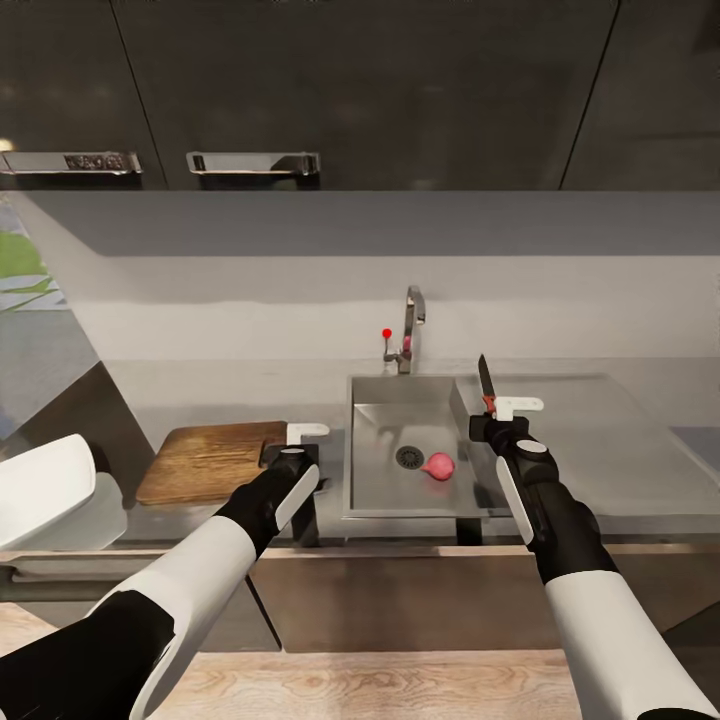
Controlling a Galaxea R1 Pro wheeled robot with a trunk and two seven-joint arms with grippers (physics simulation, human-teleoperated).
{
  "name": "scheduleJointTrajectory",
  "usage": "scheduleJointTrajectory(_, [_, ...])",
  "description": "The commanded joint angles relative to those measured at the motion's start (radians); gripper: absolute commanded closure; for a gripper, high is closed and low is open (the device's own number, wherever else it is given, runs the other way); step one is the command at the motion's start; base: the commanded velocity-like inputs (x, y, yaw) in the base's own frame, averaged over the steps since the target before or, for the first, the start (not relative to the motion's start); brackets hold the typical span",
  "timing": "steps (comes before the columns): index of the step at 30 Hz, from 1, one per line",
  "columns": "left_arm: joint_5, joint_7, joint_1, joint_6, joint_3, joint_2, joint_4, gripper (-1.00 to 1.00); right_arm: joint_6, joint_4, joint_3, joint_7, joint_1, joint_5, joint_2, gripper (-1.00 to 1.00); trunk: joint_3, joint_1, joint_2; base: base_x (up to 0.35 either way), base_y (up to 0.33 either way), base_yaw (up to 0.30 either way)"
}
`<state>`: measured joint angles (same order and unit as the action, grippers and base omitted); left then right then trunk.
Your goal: In the kitchen, take the Vidalia onion out of the sink, dice it on the chopping board with the paring knife, put the diced onion into the bowl on the countertop, then place both the paring knife and the chopping board into the sink.
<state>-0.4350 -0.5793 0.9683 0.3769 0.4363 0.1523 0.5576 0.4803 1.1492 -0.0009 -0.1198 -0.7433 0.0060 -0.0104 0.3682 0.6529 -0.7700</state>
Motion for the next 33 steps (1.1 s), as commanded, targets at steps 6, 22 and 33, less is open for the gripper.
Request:
scheduleJointTrajectory(6, [-0.019,-0.008,0.000,0.007,0.005,-0.002,0.001,-1.00,0.006,0.001,0.001,-0.003,-0.001,0.001,0.000,1.00,-0.007,0.000,-0.001,0.000,0.000,-0.068])
scheduleJointTrajectory(22, [-0.020,-0.008,0.000,0.007,0.005,-0.002,0.001,-1.00,0.006,0.001,0.001,-0.003,0.000,0.001,0.000,1.00,-0.033,0.000,-0.001,0.000,0.000,-0.075])
scheduleJointTrajectory(33, [-0.019,-0.008,0.000,0.006,0.005,-0.002,0.004,-1.00,0.006,0.001,0.001,-0.003,-0.001,0.001,0.000,1.00,-0.050,0.000,-0.001,0.000,0.000,-0.073])
